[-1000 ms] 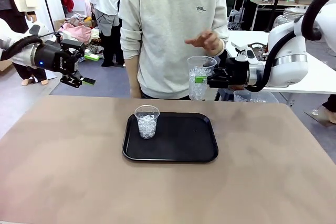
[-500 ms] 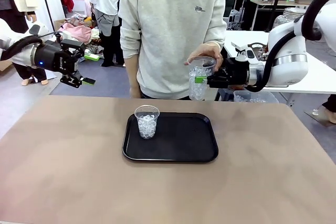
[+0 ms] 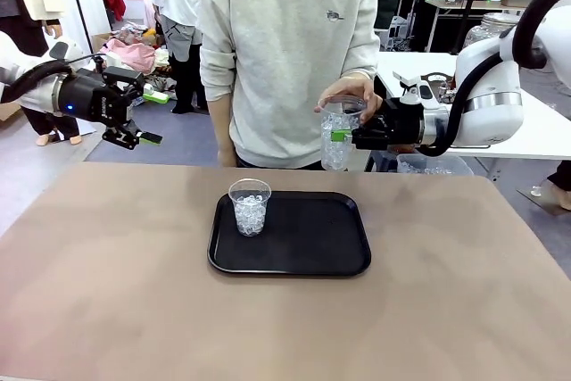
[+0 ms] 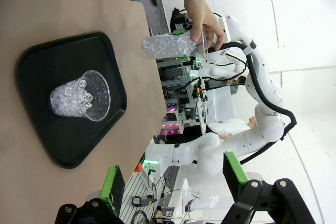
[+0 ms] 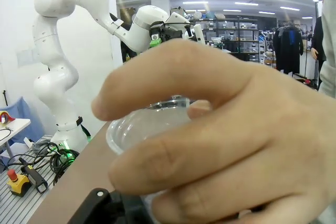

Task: Pour the drink into the iced cup.
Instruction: Open the gripper to release the iced cup you were holding.

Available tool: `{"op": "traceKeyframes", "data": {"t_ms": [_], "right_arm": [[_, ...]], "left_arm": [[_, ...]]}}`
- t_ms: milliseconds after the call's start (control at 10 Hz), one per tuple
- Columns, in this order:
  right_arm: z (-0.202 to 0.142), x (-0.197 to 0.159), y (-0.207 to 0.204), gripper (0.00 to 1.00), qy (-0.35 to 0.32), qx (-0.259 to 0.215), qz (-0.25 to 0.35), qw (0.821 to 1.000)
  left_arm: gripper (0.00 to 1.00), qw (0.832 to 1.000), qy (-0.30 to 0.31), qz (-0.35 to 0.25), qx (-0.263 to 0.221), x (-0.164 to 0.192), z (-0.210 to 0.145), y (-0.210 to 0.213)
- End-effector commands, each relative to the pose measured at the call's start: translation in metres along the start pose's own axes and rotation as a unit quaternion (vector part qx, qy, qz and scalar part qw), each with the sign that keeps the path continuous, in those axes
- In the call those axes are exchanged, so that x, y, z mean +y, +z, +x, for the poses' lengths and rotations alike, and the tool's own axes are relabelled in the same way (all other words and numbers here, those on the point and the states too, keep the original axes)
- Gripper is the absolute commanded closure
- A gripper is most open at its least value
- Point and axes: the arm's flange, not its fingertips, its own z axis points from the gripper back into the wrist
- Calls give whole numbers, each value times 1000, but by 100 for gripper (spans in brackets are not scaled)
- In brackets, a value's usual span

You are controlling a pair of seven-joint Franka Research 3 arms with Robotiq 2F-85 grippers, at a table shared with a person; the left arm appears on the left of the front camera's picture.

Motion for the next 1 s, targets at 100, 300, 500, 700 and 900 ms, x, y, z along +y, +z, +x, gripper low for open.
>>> {"op": "traceKeyframes", "data": {"t_ms": [100,300,500,700,900], "right_arm": [[4,2,0,40,6,0,0,1000],[4,2,0,40,6,0,0,1000],[4,2,0,40,6,0,0,1000],[4,2,0,40,6,0,0,1000],[4,2,0,40,6,0,0,1000]], "left_arm": [[0,1000,3,1,-3,-2,0,0],[0,1000,3,1,-3,-2,0,0],[0,1000,3,1,-3,-2,0,0],[0,1000,3,1,-3,-2,0,0],[0,1000,3,1,-3,-2,0,0]]}}
